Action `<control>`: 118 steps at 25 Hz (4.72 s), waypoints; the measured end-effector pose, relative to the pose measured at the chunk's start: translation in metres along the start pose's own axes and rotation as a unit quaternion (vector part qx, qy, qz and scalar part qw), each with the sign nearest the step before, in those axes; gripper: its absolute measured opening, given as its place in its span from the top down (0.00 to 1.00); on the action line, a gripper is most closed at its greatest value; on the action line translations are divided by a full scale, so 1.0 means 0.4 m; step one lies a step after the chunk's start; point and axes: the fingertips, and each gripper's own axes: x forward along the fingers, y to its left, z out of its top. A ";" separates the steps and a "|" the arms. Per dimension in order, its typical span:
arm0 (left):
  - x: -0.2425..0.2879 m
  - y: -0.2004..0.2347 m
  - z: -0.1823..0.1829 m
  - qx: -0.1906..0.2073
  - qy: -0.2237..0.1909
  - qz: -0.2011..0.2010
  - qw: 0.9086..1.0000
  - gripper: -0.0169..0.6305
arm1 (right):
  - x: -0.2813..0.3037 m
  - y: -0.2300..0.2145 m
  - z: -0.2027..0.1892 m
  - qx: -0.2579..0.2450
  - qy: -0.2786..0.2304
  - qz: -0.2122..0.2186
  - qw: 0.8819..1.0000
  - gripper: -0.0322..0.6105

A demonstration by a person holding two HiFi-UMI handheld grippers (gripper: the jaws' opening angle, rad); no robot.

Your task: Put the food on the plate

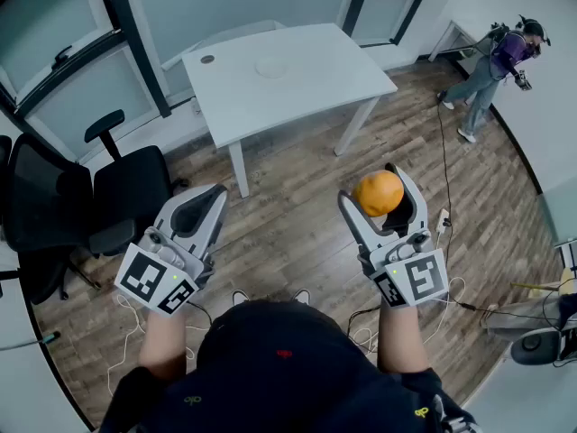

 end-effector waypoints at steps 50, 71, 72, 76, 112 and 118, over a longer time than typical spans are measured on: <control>0.549 -0.061 -0.180 0.012 0.045 -0.065 0.997 0.92 | 0.011 -0.504 -0.201 0.027 0.034 -0.036 0.998 0.37; 0.731 0.611 -0.110 0.008 0.036 -0.016 0.999 0.92 | 0.732 -0.554 -0.273 0.019 0.049 0.011 0.999 0.37; 0.732 0.633 -0.113 0.006 0.037 -0.010 0.999 0.92 | 0.758 -0.555 -0.279 0.021 0.050 0.015 0.998 0.37; 0.746 0.707 -0.118 0.007 0.041 0.015 0.999 0.92 | 0.857 -0.571 -0.302 0.030 0.047 0.038 0.998 0.37; 0.951 1.187 -0.326 -0.081 0.092 0.259 0.958 0.92 | 1.669 -0.637 -1.190 -0.014 0.355 0.311 0.882 0.37; 0.888 1.225 -0.373 -0.103 0.107 0.271 0.951 0.92 | 1.715 -0.601 -1.336 -0.049 0.423 0.320 0.847 0.37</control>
